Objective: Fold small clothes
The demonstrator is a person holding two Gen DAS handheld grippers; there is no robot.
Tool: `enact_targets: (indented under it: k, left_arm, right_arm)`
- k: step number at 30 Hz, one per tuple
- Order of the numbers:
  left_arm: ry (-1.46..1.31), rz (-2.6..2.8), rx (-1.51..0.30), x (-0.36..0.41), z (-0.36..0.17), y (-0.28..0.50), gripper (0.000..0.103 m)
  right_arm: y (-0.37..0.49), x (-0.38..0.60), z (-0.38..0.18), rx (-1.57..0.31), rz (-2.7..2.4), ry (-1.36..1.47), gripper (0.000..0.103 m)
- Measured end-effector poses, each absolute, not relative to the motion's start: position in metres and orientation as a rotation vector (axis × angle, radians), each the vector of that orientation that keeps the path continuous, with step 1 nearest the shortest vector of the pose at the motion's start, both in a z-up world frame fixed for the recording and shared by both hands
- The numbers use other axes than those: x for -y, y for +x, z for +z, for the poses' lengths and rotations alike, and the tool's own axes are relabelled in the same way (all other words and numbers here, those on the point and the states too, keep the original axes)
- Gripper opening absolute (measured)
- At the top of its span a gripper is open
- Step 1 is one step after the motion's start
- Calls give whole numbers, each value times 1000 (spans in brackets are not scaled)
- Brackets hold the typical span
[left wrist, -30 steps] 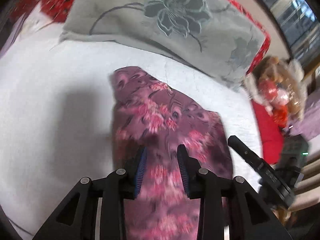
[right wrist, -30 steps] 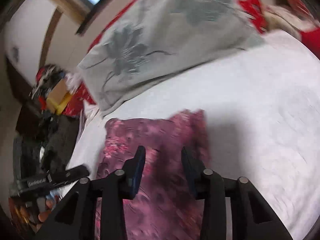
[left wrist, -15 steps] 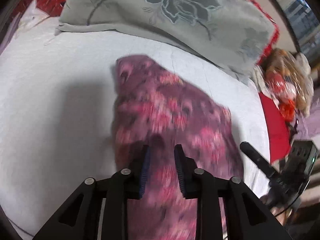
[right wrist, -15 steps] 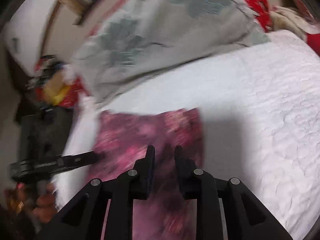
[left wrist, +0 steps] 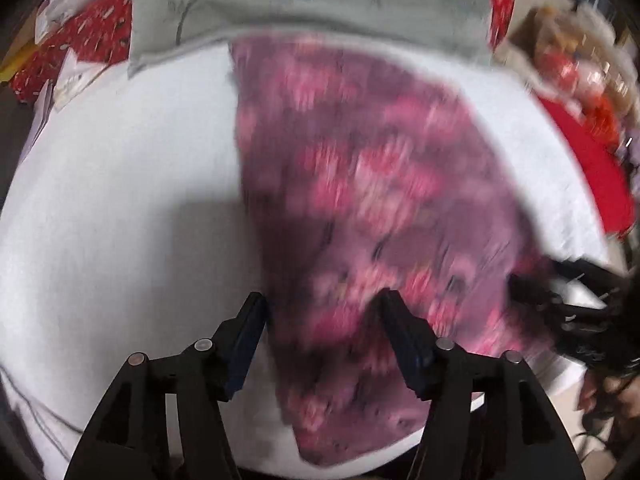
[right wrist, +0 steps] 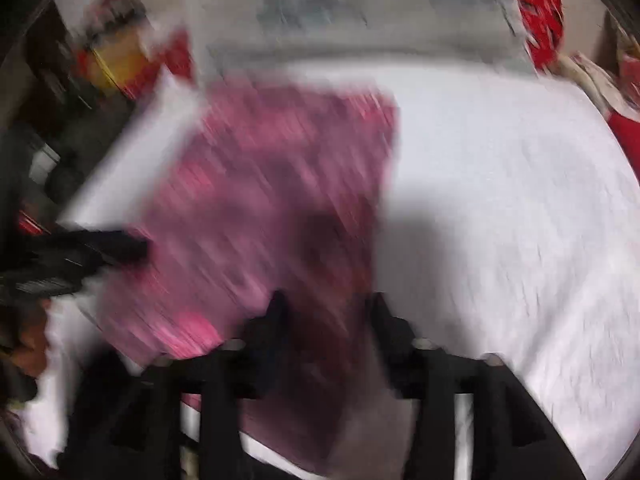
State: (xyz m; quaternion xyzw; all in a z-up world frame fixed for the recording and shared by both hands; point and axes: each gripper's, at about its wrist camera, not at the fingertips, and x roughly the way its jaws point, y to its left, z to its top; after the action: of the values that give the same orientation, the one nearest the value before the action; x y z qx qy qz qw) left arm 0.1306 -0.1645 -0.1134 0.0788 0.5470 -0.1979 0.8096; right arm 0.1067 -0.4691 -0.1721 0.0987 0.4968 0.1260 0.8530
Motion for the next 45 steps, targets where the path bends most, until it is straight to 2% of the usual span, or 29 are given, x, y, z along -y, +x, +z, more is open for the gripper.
enact_targets:
  k: [4, 8, 22, 24, 26, 31, 39, 43, 45]
  left_arm:
    - [119, -411, -1196, 144, -112, 109, 62]
    - [158, -378, -1175, 128, -105, 85, 62]
    - [200, -321, -1056, 113, -74, 10, 62]
    - [197, -310, -1043, 110, -73, 4, 62]
    - [208, -298, -1023, 108, -71, 0, 62]
    - [248, -277, -992, 107, -73, -12, 68]
    - [283, -269, -992, 100, -76, -13, 69]
    - [265, -257, -970, 96, -73, -15, 78]
    - [260, -254, -958, 97, -72, -18, 78]
  right_arm:
    - [87, 470, -166, -1026, 200, 219, 63]
    - [65, 471, -170, -1031, 143, 182, 74]
    - [-17, 487, -143, -1028, 12, 240, 76]
    - [-24, 487, -141, -1044, 12, 257, 83]
    - [-29, 486, -141, -1057, 17, 266, 86]
    - [-35, 476, -134, -1064, 3, 216, 89]
    - [-32, 459, -118, -1006, -16, 168, 91]
    - [-30, 458, -115, -986, -21, 175, 91]
    - [-30, 459, -114, -977, -19, 188, 91]
